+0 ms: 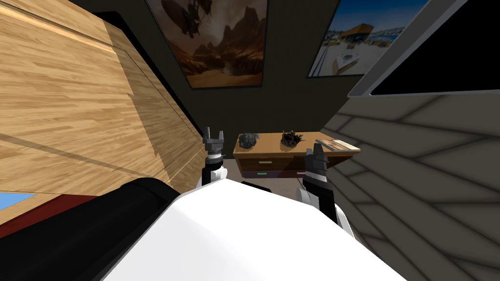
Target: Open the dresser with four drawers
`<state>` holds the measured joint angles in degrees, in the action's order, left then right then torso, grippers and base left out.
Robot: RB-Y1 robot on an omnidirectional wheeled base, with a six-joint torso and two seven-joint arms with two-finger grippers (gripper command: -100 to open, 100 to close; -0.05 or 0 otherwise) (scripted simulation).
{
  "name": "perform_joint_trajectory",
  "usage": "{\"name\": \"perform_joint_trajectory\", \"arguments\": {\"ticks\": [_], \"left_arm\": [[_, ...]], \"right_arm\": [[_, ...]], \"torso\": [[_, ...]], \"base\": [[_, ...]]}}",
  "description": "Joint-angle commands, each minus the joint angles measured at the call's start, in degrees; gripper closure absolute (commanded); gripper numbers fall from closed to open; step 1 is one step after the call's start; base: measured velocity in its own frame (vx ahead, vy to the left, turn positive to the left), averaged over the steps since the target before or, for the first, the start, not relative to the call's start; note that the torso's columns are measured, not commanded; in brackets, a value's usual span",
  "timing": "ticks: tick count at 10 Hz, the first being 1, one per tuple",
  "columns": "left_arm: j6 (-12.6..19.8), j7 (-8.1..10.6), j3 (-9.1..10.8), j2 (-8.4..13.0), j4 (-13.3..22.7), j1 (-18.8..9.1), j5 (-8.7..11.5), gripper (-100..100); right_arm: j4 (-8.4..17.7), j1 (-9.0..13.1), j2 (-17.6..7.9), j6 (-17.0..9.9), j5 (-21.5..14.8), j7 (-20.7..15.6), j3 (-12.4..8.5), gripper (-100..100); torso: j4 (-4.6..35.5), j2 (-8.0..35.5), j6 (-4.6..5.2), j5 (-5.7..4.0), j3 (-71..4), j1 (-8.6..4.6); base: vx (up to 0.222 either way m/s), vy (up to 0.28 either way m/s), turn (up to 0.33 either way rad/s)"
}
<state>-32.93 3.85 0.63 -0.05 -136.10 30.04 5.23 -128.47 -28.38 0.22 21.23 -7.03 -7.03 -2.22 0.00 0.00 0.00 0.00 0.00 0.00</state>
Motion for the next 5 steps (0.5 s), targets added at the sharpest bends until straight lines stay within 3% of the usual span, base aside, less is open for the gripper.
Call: {"name": "perform_joint_trajectory", "arguments": {"ticks": [1,5], "left_arm": [[0.0,0.00,0.00,0.0,0.0,0.0,0.0,0],[0.0,0.00,0.00,0.0,0.0,0.0,0.0,0]], "right_arm": [[0.0,0.0,0.0,0.0,0.0,0.0,0.0,0],[0.0,0.0,0.0,0.0,0.0,0.0,0.0,0]], "torso": [[2.3,2.3,0.00,0.00,-4.7,0.00],[18.5,18.5,0.00,0.00,-36.9,0.00]], "base": [[0.000,0.000,0.000],[0.000,0.000,0.000]]}}
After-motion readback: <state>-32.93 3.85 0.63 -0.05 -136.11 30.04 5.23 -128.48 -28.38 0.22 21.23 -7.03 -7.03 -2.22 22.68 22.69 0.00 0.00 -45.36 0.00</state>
